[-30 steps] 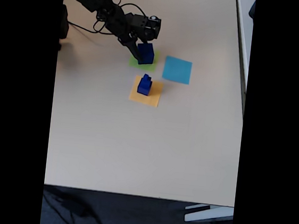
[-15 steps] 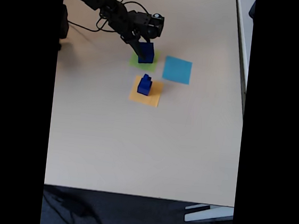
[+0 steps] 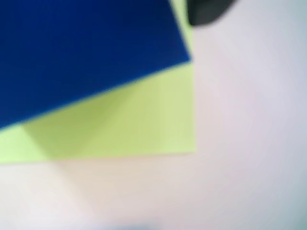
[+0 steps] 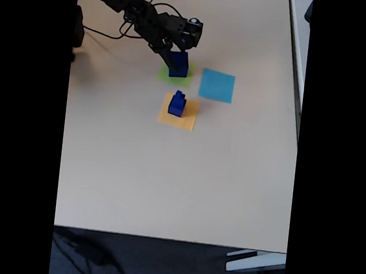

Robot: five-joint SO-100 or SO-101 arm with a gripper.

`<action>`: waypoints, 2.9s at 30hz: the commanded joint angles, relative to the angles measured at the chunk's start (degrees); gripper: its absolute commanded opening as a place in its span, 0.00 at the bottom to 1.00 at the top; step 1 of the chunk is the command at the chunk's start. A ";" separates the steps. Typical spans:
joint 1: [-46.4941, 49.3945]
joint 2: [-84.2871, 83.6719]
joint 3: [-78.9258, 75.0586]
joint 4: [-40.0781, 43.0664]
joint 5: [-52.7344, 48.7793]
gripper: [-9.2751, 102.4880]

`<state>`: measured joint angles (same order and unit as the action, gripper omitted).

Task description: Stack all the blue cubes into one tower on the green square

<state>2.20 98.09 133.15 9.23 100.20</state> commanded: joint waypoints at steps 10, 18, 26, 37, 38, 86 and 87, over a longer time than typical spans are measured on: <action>1.76 -0.62 -5.01 1.05 2.99 0.33; 1.76 -0.62 -4.66 1.05 3.52 0.34; 1.76 -0.70 -6.42 2.20 4.75 0.34; 2.37 -2.20 -8.53 2.72 6.68 0.34; 2.37 -2.29 -8.53 2.55 7.38 0.34; 3.87 -3.08 -25.31 16.35 1.93 0.20; 3.43 -3.08 -26.37 17.67 2.11 0.18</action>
<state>6.59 94.31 111.80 24.70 102.83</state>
